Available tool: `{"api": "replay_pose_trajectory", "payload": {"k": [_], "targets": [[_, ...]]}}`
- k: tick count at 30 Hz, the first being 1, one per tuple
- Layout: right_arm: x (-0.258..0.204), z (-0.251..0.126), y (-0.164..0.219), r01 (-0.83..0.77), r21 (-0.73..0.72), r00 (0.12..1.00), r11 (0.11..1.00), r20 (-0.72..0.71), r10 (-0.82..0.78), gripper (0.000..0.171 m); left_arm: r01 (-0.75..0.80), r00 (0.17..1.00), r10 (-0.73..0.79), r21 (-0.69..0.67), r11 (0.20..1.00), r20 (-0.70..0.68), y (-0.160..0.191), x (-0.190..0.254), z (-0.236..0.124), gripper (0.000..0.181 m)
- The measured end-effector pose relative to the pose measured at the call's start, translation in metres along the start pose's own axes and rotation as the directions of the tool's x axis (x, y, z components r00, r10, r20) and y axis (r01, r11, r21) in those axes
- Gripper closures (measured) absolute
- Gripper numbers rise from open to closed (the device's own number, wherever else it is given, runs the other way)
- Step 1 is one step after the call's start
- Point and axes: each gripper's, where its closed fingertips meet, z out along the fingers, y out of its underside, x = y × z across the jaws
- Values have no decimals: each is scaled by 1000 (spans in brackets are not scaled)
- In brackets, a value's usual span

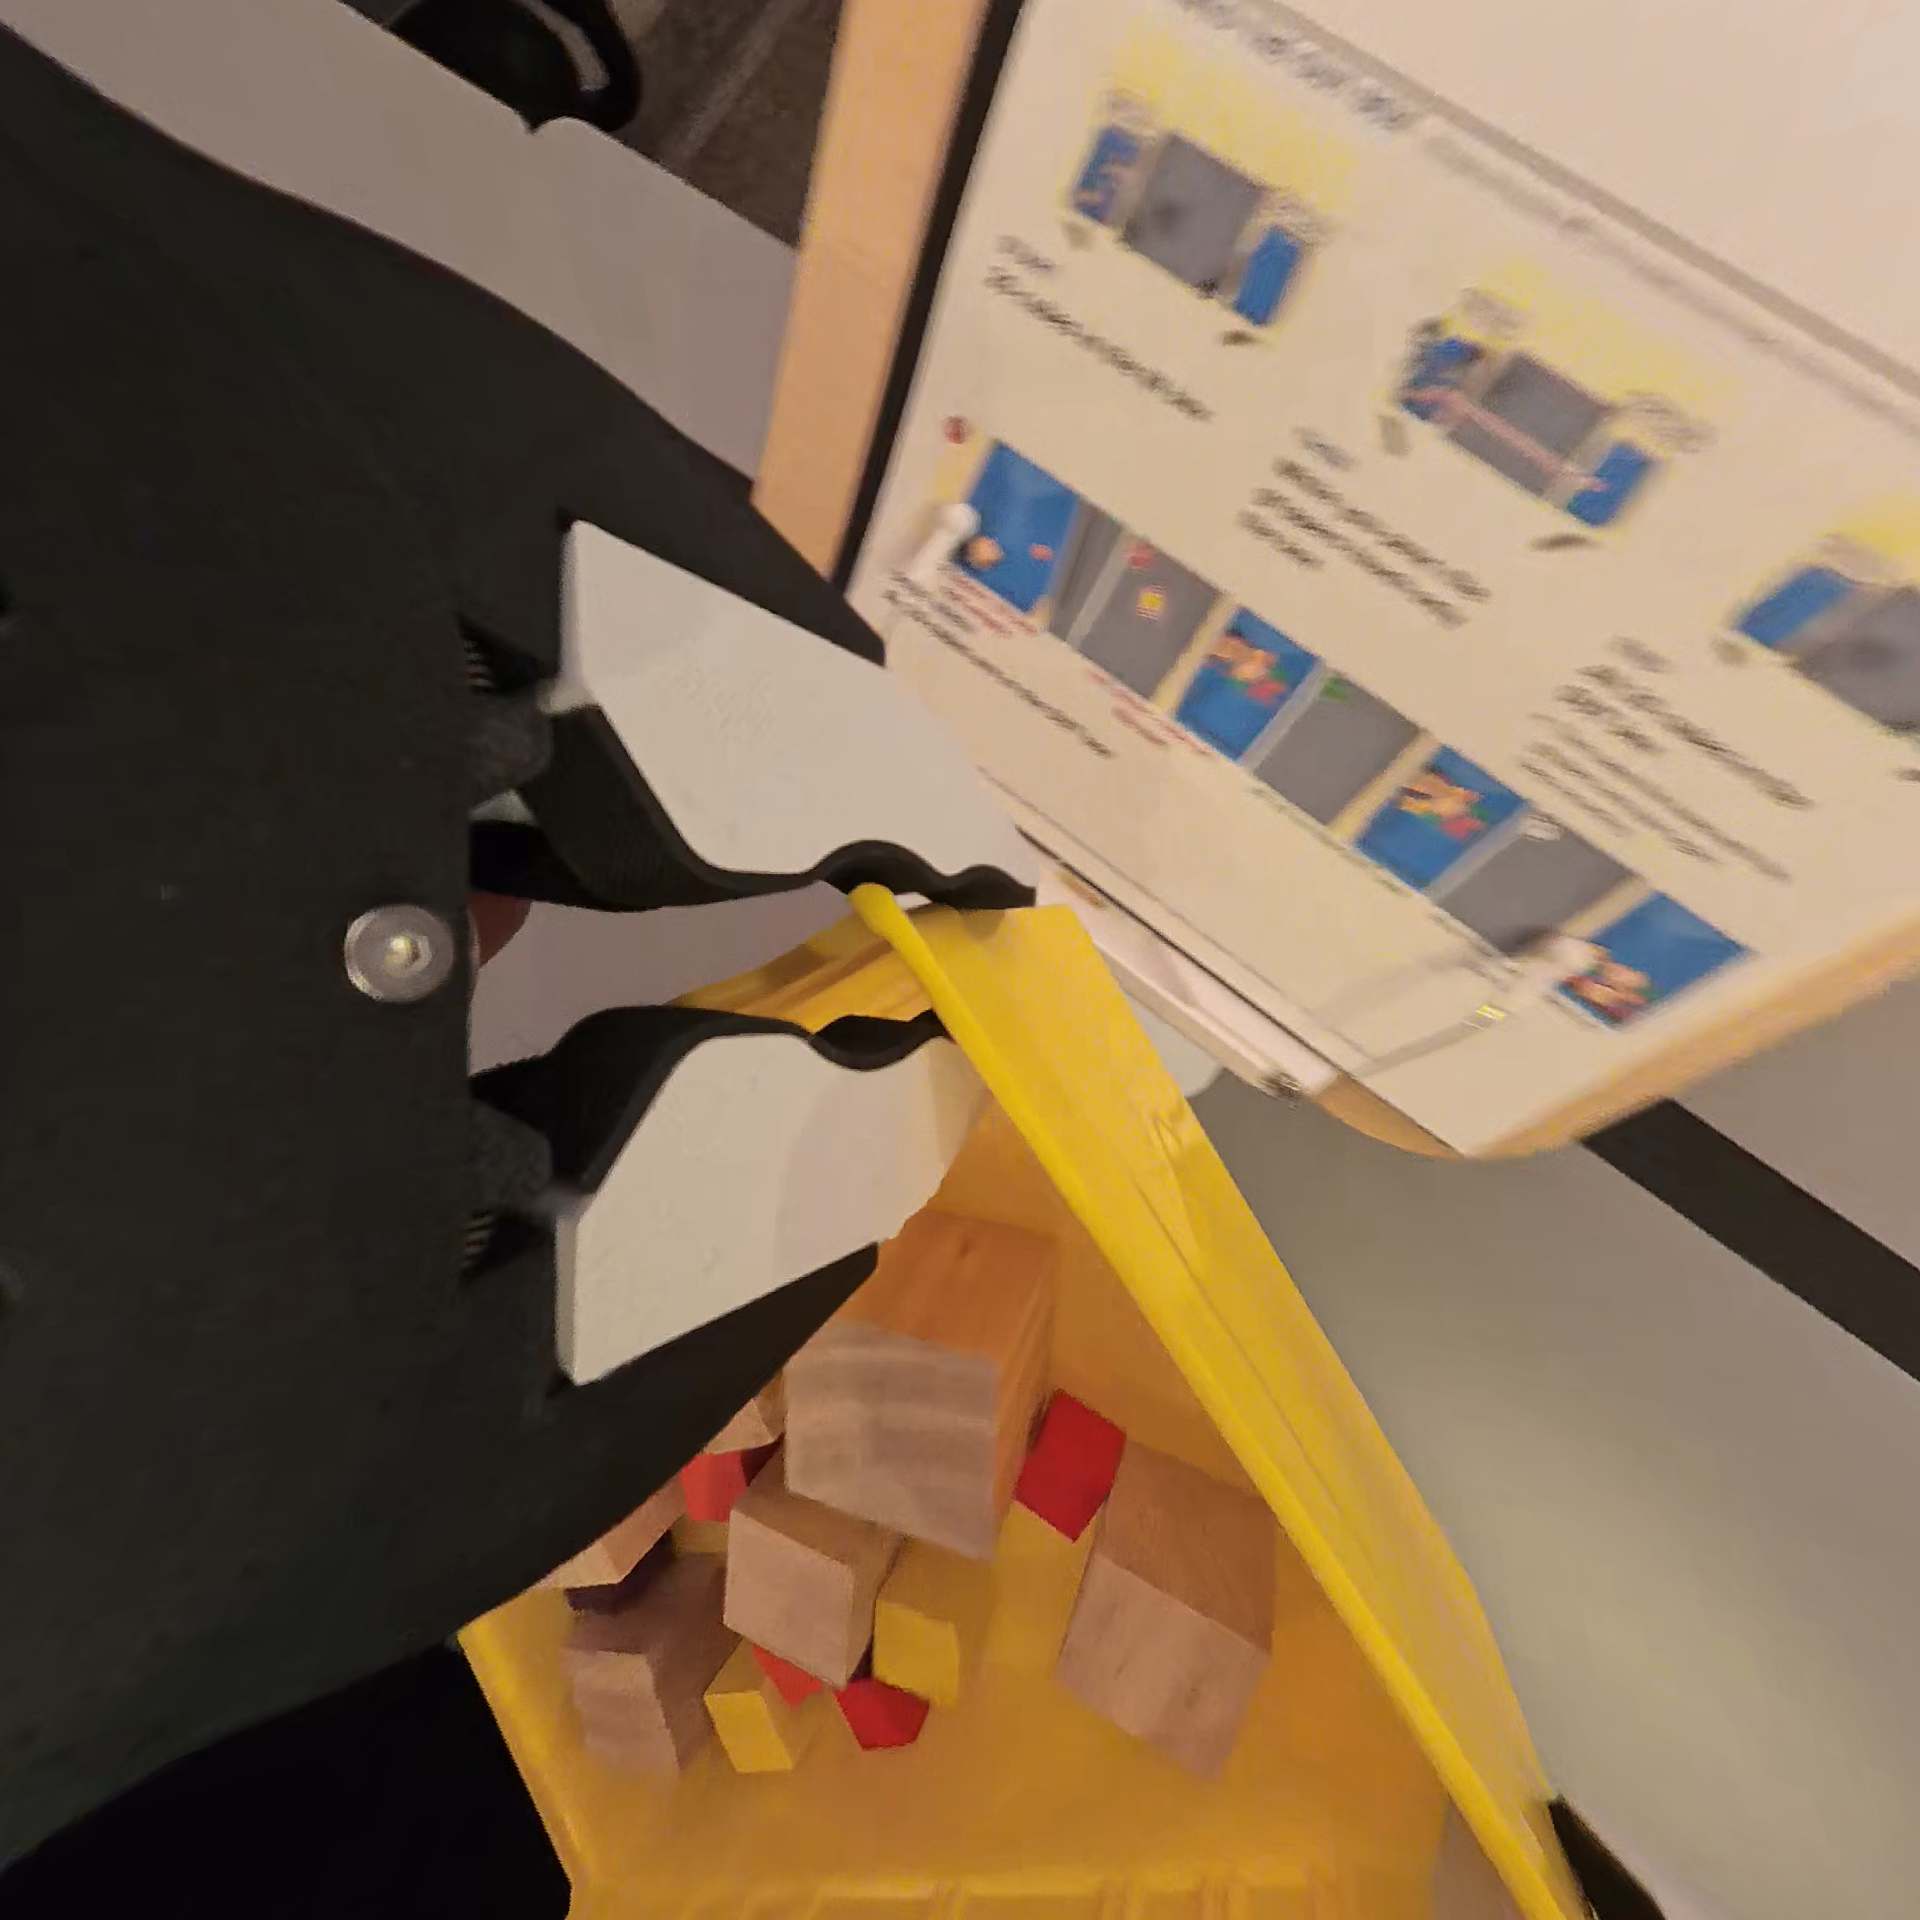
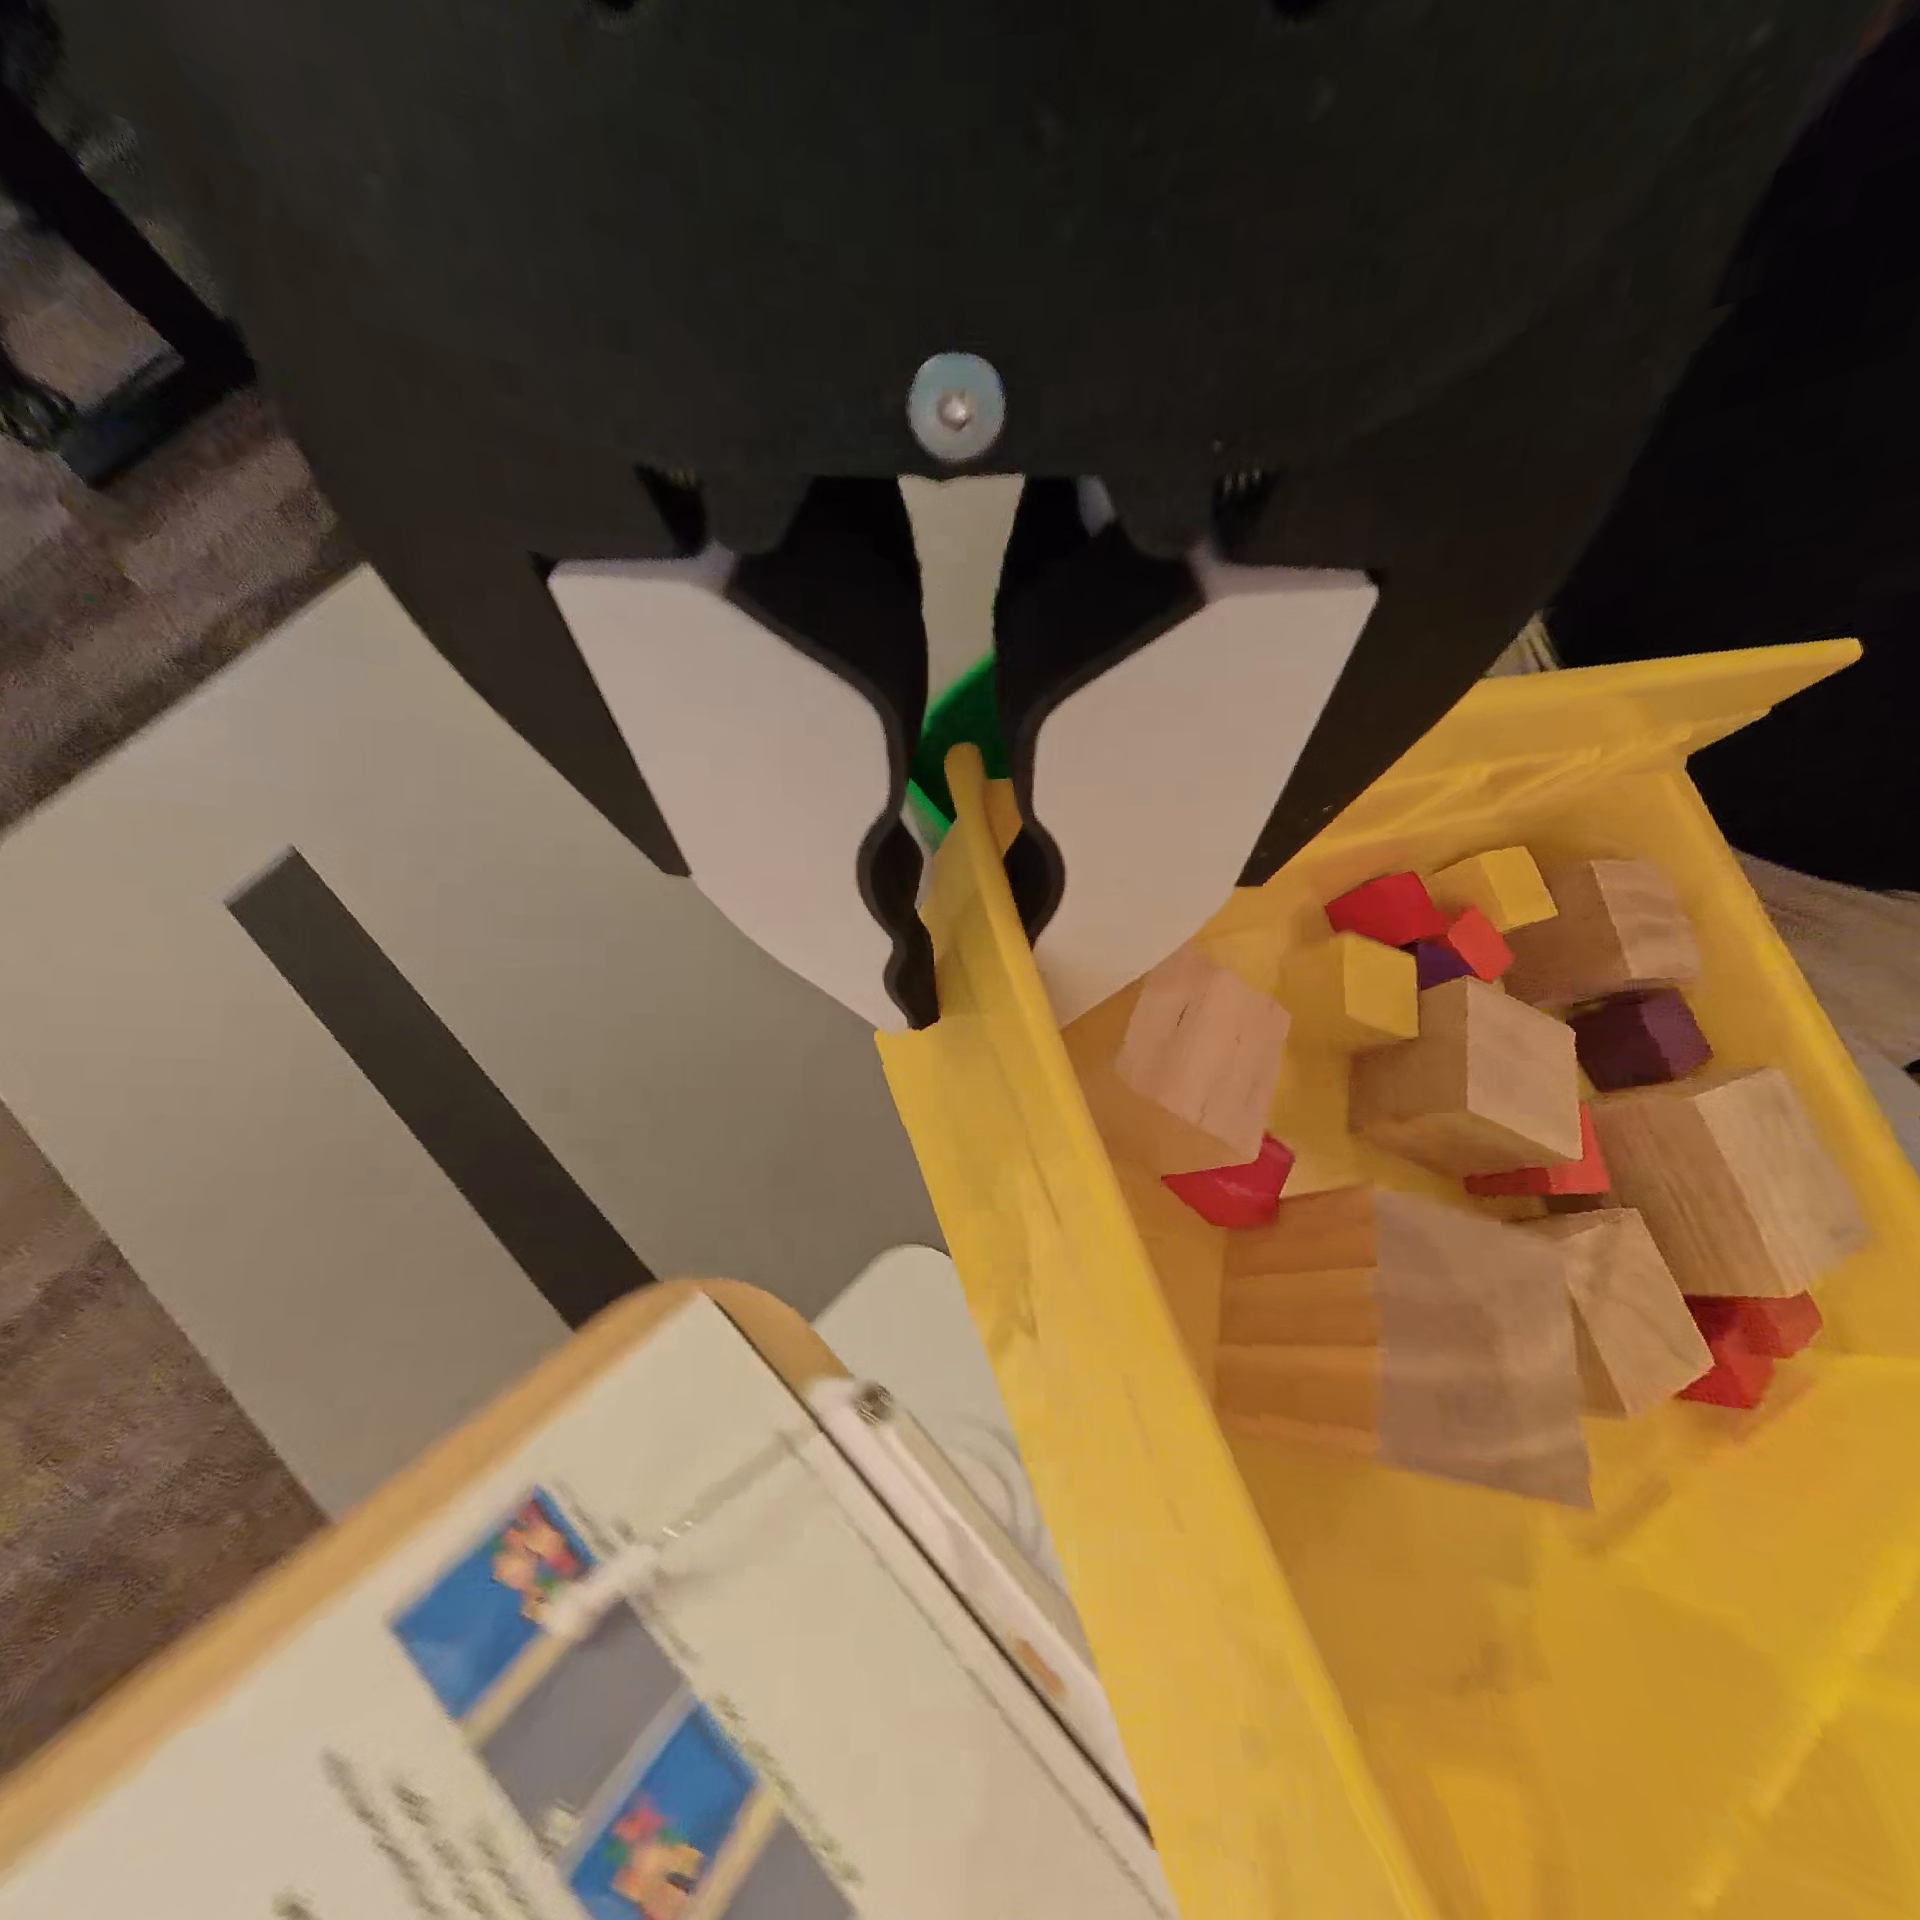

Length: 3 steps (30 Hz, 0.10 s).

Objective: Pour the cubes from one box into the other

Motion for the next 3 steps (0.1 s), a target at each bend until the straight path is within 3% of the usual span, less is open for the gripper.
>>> {"api": "replay_pose_trajectory", "payload": {"k": [3], "targets": [[34, -20, 25, -16, 1, 998, 1000, -66, 16, 163, -18, 1000, 17, 55, 998, 8, -39, 24, 13, 164]]}}
